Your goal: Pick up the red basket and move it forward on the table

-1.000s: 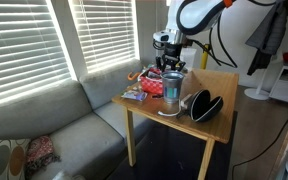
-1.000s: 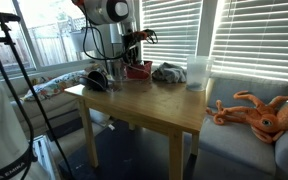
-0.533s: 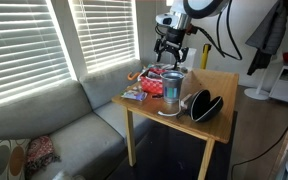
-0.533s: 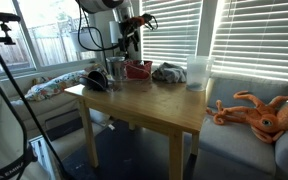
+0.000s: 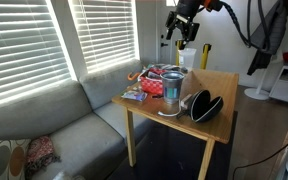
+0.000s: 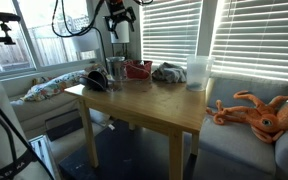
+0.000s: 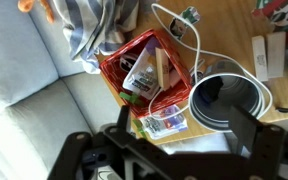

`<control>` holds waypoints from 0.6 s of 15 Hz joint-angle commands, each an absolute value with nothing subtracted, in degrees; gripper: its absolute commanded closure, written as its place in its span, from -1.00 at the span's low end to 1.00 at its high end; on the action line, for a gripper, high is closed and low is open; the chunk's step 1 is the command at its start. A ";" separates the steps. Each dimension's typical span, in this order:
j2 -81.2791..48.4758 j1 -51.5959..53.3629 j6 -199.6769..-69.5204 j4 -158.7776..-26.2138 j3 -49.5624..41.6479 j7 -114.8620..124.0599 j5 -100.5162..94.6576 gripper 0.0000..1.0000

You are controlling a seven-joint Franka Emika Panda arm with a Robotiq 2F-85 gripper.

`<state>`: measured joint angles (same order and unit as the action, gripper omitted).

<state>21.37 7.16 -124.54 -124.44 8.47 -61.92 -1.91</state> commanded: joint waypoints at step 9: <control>36.82 10.53 -101.41 -130.17 10.24 -20.85 -4.96 -1.00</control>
